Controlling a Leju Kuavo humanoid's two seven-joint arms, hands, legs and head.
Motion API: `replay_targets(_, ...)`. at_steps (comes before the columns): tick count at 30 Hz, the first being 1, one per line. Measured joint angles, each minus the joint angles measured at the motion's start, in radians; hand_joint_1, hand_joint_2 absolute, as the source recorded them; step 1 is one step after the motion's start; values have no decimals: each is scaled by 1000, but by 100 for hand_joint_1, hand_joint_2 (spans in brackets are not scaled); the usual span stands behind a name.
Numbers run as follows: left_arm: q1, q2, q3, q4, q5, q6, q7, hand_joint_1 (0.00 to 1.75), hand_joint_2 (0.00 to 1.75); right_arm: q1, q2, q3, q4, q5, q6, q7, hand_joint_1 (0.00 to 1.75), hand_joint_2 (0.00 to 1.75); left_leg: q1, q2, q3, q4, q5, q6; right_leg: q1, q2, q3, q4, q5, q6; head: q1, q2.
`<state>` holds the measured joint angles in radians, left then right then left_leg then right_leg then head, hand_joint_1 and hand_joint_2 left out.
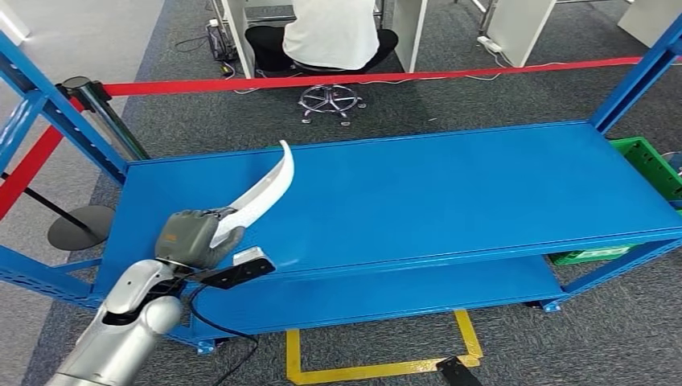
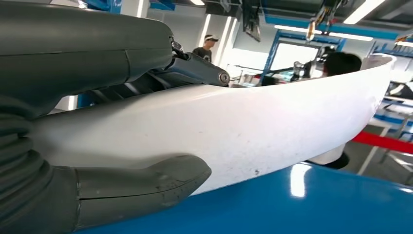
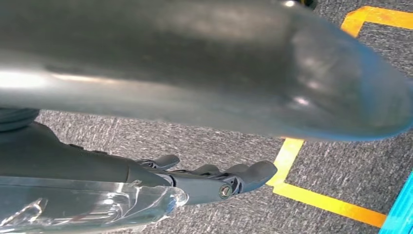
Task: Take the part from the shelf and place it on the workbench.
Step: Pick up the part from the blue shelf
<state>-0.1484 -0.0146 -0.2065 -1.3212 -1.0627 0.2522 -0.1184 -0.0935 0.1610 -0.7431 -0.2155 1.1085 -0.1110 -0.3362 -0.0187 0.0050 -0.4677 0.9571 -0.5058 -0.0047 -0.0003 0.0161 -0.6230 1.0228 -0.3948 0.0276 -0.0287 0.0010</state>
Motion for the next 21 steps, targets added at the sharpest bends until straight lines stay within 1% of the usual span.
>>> replay_targets(6, 63, -28, -30, -102, 8, 11, -5, 175, 175, 10, 0, -12, 0, -19, 7, -14, 0, 0, 0, 0, -2, 0, -1, 1, 0, 0, 0, -1, 0, 0, 0, 0)
replay_targets(15, 84, -38, -40, -149, 10, 12, -5, 175, 175, 12, 0, -16, 0, -20, 8, -15, 0, 0, 0, 0, -2, 0, -1, 1, 0, 0, 0, -1, 0, 0, 0, 0)
replay_targets(17, 86, -39, -42, -153, 11, 14, -6, 175, 175, 13, 0, -19, 0, -20, 9, -16, 0, 0, -2, 0, -3, 4, -2, 7, -3, 1, 0, -4, 2, 4, 0, 0)
replay_targets(19, 89, -42, -45, -159, 11, 19, -11, 175, 175, 14, 0, -22, 0, -21, 10, -21, 0, 0, -5, 0, -5, 7, 2, 17, -7, 2, 0, -9, 10, 14, -1, 0)
replay_targets(21, 95, -50, -56, -173, 0, 28, -19, 175, 175, 17, 0, -25, 0, -22, 11, -28, 0, 0, 0, 3, 1, -16, 21, 26, -4, 2, -2, -14, 10, 24, 0, 0)
